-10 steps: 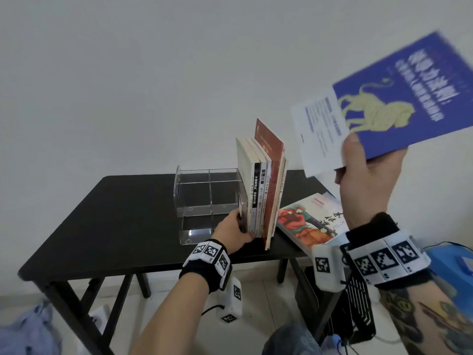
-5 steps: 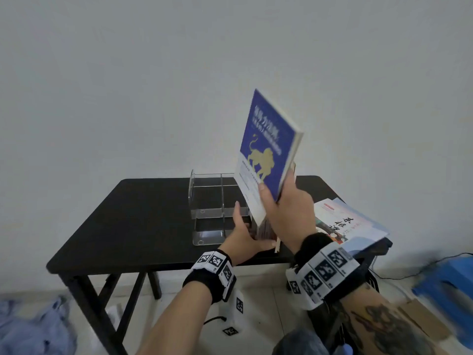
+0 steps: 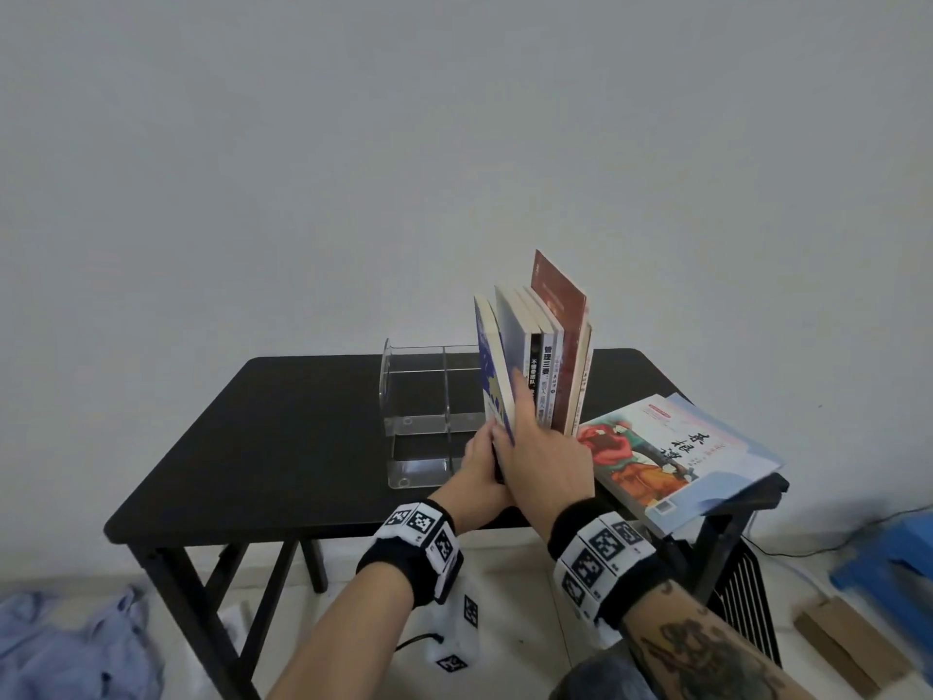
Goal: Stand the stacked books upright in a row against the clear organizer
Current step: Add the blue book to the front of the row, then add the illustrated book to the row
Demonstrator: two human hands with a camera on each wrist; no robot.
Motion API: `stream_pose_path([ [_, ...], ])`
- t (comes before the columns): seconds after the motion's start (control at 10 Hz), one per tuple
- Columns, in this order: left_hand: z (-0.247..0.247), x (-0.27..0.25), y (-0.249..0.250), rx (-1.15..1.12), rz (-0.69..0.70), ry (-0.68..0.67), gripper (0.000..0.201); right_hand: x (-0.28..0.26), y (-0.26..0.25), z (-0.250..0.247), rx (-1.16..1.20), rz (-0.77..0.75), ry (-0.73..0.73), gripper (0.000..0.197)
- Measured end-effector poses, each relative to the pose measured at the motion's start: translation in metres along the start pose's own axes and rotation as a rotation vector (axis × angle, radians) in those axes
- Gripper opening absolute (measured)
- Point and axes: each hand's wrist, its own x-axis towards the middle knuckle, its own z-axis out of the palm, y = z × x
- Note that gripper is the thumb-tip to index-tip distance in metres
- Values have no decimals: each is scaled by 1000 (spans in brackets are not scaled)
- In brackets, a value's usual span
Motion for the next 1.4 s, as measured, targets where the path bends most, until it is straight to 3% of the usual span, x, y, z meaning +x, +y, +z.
stream_pose_path([
  [0.1,4,18,-19,-21,-82,17,94,-8,4,9,71,7,-21,70],
  [0.3,2,-6,17,39,61,97,42,-20,9,15,172,35,-17,71],
  [0.4,6,-4,14,146,33,182,56,-21,18,13,275,36,44,60],
  [0.6,4,9,16,198,-76,105,90,-25,46,0,466,121,193,24],
  [0.7,0,8,18,165,-102,88,92,-23,70,-13,456,287,264,19],
  [0.8,-1,7,19,157,-99,81,92,-12,110,-10,308,493,245,21],
  [0.9,-2,7,22,173,-108,65,92,-6,149,1,22,661,3,79],
  [1.0,-2,8,21,183,-113,55,93,-8,172,2,-80,807,-142,114],
  [1.1,-1,7,22,188,-106,67,93,-2,193,0,-20,894,-182,114],
  [1.2,0,6,22,178,-107,70,92,1,208,-9,-40,802,-304,82],
  [1.4,-2,4,22,171,-97,65,92,2,219,-27,253,864,-307,39],
])
